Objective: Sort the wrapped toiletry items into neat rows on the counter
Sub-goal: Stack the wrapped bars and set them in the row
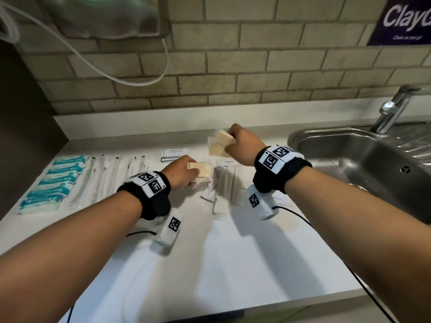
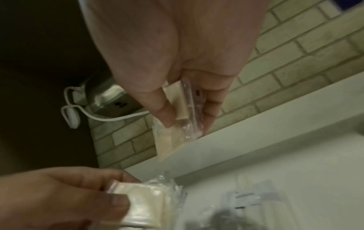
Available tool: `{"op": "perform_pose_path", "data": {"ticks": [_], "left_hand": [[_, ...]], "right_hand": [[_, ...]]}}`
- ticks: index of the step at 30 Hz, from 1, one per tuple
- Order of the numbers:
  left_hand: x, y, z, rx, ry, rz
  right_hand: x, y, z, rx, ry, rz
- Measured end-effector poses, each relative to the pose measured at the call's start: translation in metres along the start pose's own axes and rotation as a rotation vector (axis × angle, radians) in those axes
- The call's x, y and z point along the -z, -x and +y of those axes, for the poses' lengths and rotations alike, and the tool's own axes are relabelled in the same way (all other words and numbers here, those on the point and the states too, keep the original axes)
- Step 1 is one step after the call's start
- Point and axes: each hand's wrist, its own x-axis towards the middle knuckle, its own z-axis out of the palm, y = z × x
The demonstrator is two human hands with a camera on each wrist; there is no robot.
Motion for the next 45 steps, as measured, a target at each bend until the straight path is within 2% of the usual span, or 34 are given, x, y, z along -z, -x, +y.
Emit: {"op": "perform_pose_path", "data": {"ticks": [3, 7, 11, 14, 17, 19, 24, 26, 35, 45], "left_hand": [[0.008, 0.003, -0.005, 0.03, 0.147, 0.016], [0.025, 0.015, -0.006, 0.036, 0.395, 0.024], [0.038, 0.026, -0.007, -0.015, 0.439, -0.016], [0.042, 0.033, -0.012, 0.017, 0.421, -0.054], [0.042, 0.038, -0.02, 0.008, 0.249, -0.117], [0.04, 0.041, -0.03, -0.036, 0.137, -0.147], [0.038, 0.049, -0.058, -0.06, 0.034, -0.181], [0.036, 0.053, -0.065, -0.088, -0.067, -0.206], [0.039, 0.053, -0.068, -0.185, -0.632, -0.163], [0.02, 0.053, -0.07, -0.098, -0.649, -0.196]], "right_hand": [[-0.01, 0.001, -0.015, 0.063, -0.107, -0.109], [-0.03, -0.001, -0.016, 0.078, -0.072, -0.207], [-0.042, -0.003, -0.017, 0.078, -0.132, -0.186], [-0.053, -0.003, -0.028, 0.103, -0.137, -0.16], [-0.068, 0.001, -0.041, 0.135, -0.092, -0.111], [-0.077, 0.005, -0.048, 0.161, -0.041, -0.143], [-0.085, 0.02, -0.054, 0.176, 0.258, -0.446], [-0.088, 0.027, -0.056, 0.172, 0.372, -0.521], [-0.113, 0.035, -0.058, 0.135, 0.433, -0.507], [-0.123, 0.039, -0.055, 0.124, 0.399, -0.548]]}}
